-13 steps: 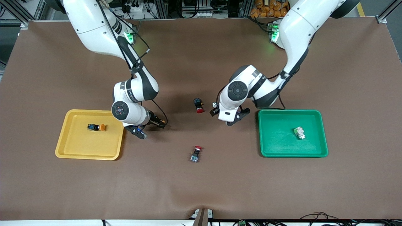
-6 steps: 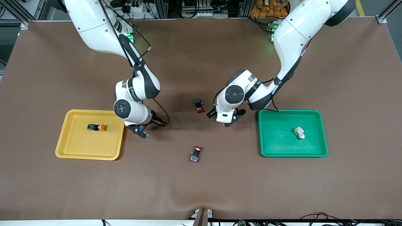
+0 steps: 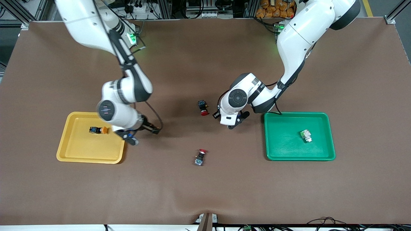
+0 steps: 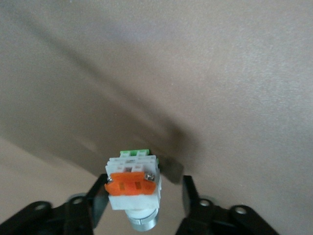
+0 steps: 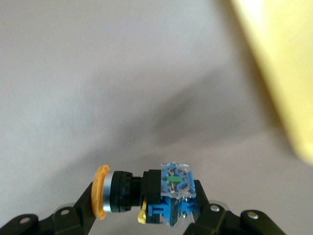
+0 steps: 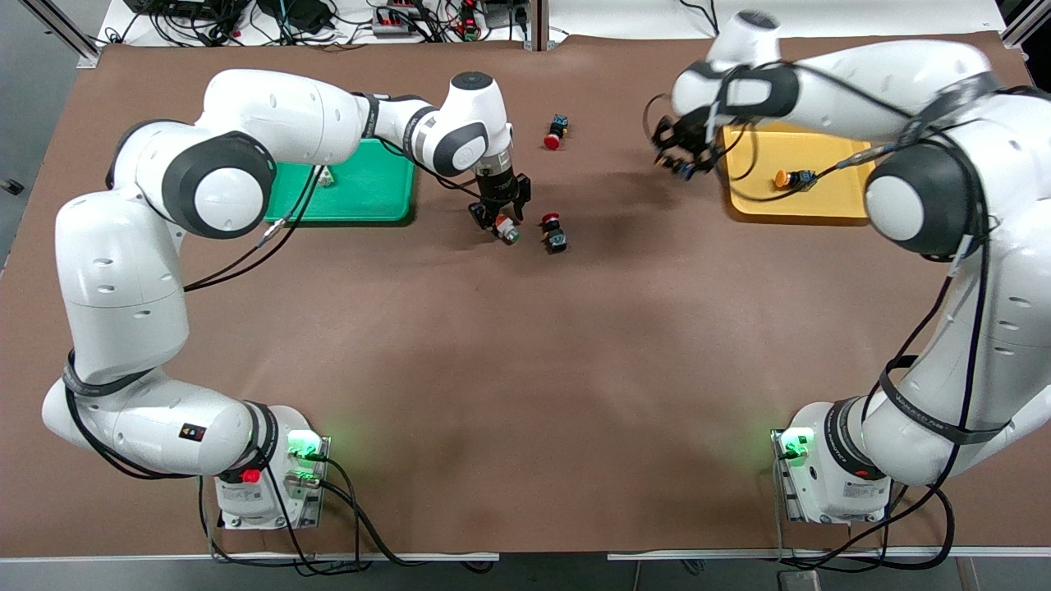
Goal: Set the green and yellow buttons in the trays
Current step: 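Release the yellow button into the yellow tray while the left gripper moves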
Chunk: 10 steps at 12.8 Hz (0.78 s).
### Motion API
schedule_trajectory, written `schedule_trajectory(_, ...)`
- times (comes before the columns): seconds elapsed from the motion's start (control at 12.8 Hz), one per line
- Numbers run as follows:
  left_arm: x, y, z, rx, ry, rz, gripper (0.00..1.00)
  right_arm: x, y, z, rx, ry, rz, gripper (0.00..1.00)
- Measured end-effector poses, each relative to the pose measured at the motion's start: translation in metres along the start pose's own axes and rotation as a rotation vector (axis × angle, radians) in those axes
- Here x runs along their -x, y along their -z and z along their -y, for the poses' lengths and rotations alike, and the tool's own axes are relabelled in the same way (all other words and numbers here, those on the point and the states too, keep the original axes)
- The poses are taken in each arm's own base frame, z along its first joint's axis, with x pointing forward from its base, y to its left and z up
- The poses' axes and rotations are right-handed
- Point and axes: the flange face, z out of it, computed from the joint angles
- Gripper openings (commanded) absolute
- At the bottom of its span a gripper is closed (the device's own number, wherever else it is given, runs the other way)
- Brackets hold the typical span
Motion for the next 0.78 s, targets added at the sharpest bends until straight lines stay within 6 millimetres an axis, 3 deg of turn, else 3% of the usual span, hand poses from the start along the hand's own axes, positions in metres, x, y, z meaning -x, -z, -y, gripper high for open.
schedule_trajectory(0.16,-0.003,0.0,0.0,0.0,0.004,-0.002,0.0,-0.042,0.039,-0.045,0.002,0.065,0.004,0.3)
schedule_trajectory(0.39,-0.012,0.009,-0.003,0.021,0.016,-0.012,0.0,-0.092,0.071,-0.107,0.01,0.185,-0.038,0.4)
schedule_trajectory(0.47,-0.017,0.019,-0.004,0.034,0.022,-0.02,0.0,-0.103,0.079,-0.12,0.012,0.228,-0.054,0.57)
schedule_trajectory(0.55,-0.024,0.033,-0.004,0.046,0.031,-0.032,0.0,-0.114,0.088,-0.131,0.009,0.272,-0.074,1.0)
schedule_trajectory(0.62,-0.034,0.049,-0.001,0.047,0.044,-0.045,0.0,-0.124,0.099,-0.139,0.005,0.317,-0.097,1.0)
schedule_trajectory(0.78,-0.072,0.087,0.014,0.052,0.049,-0.076,0.0,-0.143,0.12,-0.149,0.002,0.4,-0.141,1.0)
